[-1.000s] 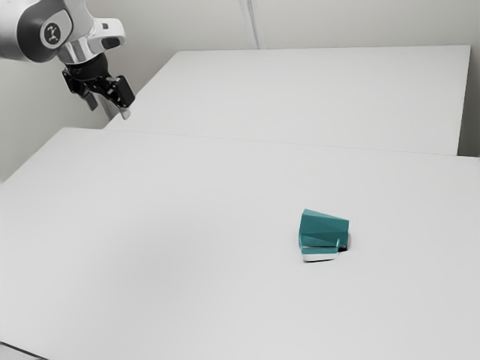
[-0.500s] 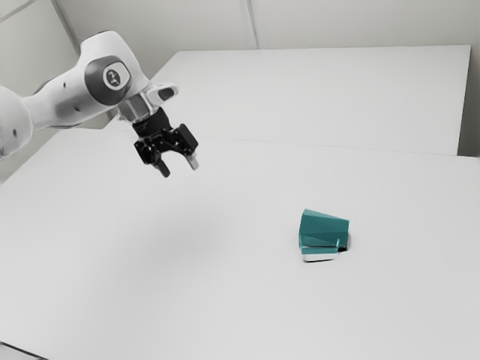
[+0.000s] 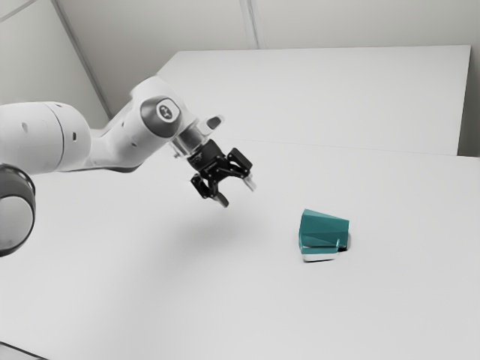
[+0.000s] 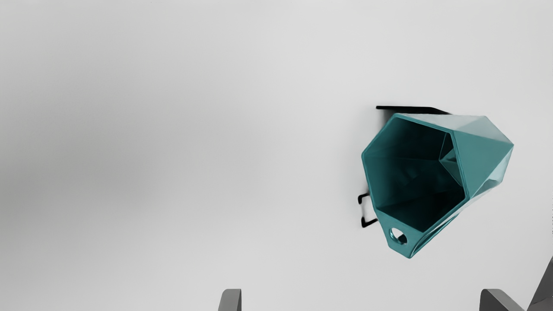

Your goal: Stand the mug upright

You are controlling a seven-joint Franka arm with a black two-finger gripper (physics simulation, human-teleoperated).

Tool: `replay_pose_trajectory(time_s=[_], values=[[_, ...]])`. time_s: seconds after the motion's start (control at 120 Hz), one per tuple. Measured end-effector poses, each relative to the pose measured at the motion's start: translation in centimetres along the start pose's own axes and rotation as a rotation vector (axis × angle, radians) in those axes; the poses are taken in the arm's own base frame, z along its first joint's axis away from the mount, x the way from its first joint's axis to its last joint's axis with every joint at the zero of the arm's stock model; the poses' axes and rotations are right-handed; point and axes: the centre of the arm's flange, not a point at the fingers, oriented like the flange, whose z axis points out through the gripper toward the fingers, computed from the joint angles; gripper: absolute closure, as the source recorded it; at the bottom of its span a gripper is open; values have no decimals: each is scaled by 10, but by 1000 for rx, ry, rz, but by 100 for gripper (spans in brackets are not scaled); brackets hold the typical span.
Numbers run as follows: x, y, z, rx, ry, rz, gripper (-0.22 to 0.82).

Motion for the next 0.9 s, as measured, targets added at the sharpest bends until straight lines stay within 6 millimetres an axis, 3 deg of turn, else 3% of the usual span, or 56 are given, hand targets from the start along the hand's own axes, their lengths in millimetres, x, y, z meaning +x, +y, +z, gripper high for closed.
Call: replay_pose_trajectory(time_s=[0.25,0.742,0.9], values=[[12,10,42,-92,5,-53,0],[2,47,115,-270,-69,-139,0],[5,48,133,-309,-74,-182,0]])
